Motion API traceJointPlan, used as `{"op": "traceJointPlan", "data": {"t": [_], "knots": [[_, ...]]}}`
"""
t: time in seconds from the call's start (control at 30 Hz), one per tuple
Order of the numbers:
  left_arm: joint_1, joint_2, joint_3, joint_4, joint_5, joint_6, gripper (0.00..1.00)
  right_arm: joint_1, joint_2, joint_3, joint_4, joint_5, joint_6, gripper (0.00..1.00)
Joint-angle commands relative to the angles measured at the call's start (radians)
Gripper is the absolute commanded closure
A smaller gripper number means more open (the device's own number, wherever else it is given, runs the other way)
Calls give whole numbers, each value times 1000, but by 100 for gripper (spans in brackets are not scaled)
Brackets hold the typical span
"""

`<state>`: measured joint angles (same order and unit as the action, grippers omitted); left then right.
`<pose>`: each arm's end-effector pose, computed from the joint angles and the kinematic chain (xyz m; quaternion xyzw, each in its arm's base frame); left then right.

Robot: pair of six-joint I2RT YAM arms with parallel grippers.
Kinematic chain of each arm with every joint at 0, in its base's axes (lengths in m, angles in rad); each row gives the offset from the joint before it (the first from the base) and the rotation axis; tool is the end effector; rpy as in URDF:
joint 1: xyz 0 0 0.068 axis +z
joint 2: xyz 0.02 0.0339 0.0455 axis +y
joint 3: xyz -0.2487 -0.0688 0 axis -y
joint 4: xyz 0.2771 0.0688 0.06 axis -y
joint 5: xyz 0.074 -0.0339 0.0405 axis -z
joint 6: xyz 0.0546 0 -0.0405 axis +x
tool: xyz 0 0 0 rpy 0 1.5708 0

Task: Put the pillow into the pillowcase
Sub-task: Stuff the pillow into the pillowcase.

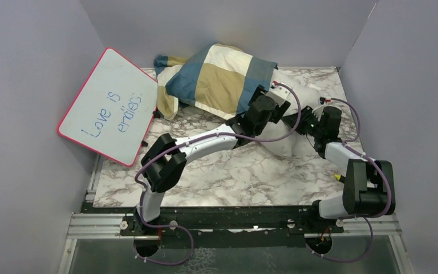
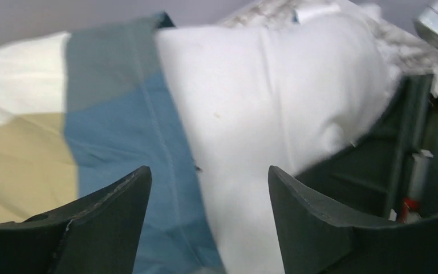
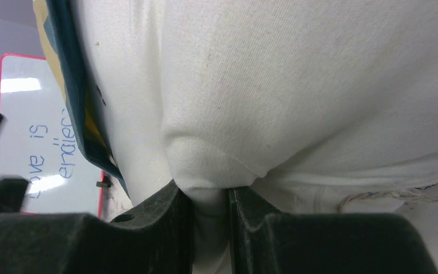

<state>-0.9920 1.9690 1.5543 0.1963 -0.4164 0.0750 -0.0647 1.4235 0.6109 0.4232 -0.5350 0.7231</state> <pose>0.3003 -0.4192 0.2592 0.2767 0.7229 -0.1264 0.6204 0.3306 0.0065 0.1536 0.1715 0.7962 0.3814 0.4373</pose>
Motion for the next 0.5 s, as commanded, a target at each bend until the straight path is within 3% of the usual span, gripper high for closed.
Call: {"op": "traceJointPlan", "data": {"t": [0.0, 0.17, 0.4, 0.47], "knots": [[26, 71, 99, -89, -218, 90, 23, 23, -18, 20, -58, -41, -37, 73], [61, 196, 284, -194, -238, 81, 22, 25, -23, 36, -77, -50, -52, 73], [92, 271, 355, -229, -228, 88, 21, 26, -15, 42, -81, -49, -68, 73], [102, 271, 344, -218, -234, 107, 30, 25, -12, 44, -77, -52, -67, 73]]}}
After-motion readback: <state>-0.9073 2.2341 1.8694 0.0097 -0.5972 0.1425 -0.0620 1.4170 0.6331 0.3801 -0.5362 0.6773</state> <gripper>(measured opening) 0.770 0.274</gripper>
